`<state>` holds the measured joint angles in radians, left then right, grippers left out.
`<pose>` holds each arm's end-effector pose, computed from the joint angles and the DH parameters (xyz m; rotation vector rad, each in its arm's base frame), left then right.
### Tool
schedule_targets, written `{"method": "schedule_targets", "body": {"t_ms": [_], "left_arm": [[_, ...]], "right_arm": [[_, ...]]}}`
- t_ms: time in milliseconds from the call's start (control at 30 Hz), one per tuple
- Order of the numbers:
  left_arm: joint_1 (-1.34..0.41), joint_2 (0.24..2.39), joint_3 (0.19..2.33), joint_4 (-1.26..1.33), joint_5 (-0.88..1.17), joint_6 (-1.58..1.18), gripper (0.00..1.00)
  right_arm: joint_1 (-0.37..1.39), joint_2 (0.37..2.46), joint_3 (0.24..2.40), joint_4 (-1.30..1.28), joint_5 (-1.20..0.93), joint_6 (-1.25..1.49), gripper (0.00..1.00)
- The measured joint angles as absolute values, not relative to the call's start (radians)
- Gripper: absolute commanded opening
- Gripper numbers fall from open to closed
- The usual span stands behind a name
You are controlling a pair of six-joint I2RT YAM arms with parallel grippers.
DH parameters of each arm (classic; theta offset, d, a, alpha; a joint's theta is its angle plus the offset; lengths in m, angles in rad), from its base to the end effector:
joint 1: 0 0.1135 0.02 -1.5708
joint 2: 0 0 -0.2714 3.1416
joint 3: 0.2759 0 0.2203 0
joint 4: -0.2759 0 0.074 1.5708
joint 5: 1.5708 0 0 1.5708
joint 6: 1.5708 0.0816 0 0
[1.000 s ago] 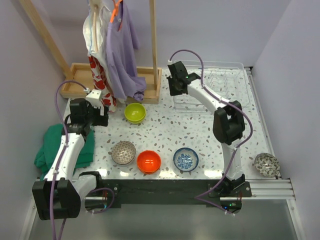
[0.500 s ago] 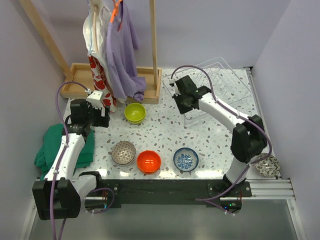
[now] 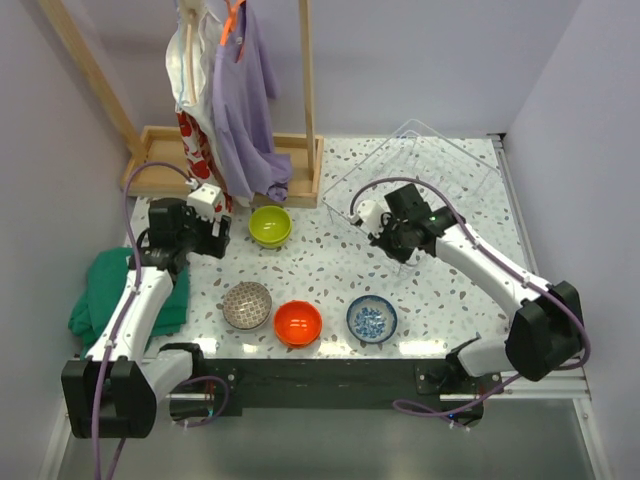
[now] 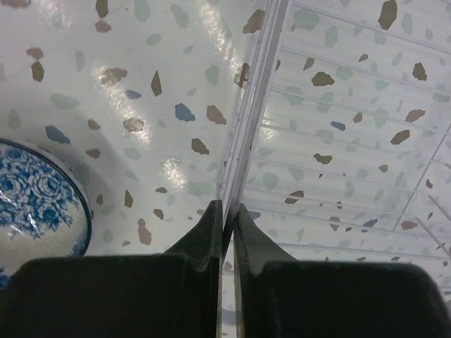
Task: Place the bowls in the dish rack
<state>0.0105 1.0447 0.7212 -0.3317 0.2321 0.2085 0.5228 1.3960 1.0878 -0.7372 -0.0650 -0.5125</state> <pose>0.2256 -0.0164 0.2442 0.3440 2.1820 -0.1368 0.2321 0.1399 0.2392 -1.3140 2.2613 0.0886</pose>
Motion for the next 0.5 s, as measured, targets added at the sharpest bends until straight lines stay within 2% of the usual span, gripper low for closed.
{"method": "schedule_targets", "body": {"t_ms": [500], "left_arm": [[-0.021,1.055,0.721,-0.332,0.301,0.250,0.85]], "right_arm": [[0.360,1.389,1.097,-0.909,-0.213,-0.983,0.00]]}}
